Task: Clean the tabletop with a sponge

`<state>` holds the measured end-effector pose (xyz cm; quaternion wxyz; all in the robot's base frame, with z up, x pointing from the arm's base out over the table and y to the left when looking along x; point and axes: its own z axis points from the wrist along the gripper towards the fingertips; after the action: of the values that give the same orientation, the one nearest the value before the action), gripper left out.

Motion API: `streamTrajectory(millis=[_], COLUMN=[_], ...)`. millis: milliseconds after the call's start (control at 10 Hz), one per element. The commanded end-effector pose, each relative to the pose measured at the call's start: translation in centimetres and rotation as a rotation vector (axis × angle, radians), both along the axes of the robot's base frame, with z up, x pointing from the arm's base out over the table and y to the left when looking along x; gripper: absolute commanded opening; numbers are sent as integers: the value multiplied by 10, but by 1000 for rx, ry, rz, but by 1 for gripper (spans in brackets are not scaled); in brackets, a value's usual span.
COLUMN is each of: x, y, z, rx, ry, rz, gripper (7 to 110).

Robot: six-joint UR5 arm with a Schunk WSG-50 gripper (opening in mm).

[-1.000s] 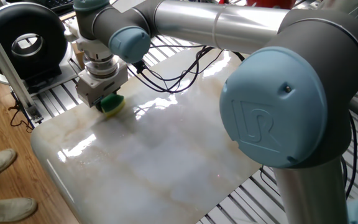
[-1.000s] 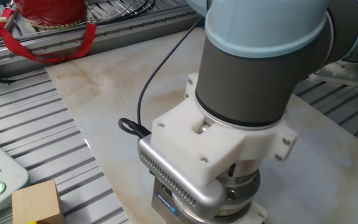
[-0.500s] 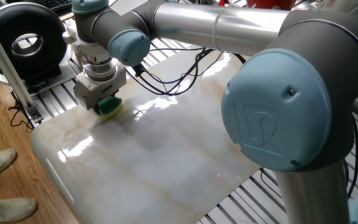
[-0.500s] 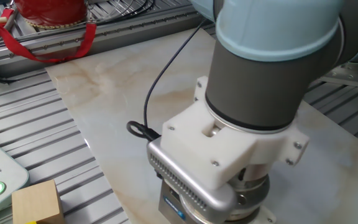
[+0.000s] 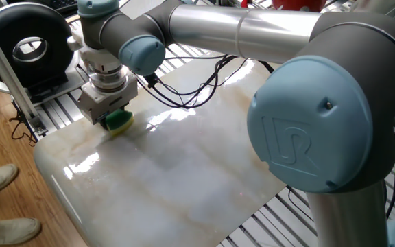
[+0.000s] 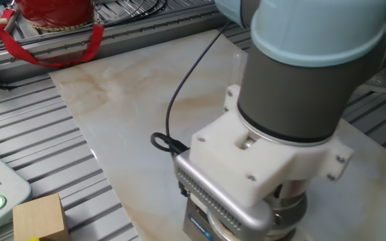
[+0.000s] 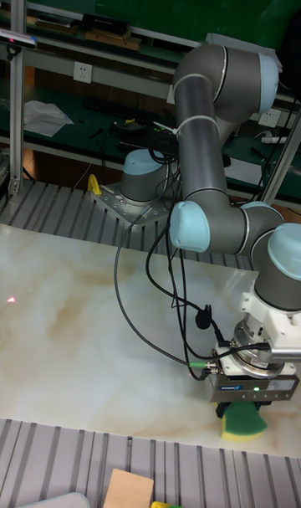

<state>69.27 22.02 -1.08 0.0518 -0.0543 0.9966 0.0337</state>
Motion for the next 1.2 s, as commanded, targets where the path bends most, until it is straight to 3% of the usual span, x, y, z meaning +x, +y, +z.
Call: streamTrajectory(millis=[0, 700, 1100], x=[-5, -10, -11], y=[13, 31, 38], z=[-1, 4, 4], rx=[20, 54, 30], ry=[-6, -1, -10], rz=[-31, -62, -68], gripper=[7, 7, 7])
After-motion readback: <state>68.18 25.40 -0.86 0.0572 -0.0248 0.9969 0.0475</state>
